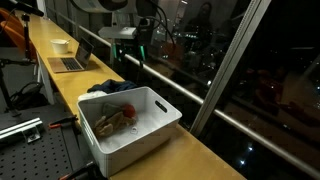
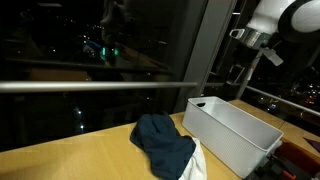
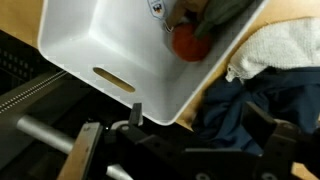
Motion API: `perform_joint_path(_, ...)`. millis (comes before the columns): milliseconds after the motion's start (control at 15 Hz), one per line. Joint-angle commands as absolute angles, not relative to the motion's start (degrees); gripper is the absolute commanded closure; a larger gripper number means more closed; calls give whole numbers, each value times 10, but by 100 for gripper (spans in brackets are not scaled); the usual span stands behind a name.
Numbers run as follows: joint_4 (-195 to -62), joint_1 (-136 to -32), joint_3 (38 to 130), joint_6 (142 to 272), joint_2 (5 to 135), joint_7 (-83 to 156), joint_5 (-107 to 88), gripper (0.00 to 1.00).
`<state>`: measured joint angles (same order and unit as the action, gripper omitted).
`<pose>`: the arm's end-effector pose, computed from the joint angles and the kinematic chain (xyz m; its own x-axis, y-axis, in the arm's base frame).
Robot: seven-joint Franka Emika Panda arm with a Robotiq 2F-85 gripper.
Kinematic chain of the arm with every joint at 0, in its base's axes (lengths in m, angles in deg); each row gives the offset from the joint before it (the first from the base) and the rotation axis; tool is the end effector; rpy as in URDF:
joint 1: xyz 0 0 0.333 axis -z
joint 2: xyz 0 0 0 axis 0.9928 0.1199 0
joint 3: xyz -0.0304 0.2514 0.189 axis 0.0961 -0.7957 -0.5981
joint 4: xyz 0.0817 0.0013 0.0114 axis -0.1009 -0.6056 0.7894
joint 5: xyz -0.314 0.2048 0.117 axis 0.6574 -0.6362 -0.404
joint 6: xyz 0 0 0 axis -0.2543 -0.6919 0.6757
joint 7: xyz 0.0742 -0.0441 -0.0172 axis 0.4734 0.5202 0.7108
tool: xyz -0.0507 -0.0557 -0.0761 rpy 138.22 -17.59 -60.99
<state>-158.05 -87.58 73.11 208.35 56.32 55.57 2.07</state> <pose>0.5566 0.1091 0.4017 0.8085 0.5757 0.1216 0.5416 -0.8089 0.2288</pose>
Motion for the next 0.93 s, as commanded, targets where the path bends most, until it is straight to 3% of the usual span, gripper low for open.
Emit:
perform_joint_path(0, -1599, -854, 761, 2118, 564, 594, 11, 0)
perform_joint_path(867, -1732, -841, 767, 2165, 633, 568, -45, 0)
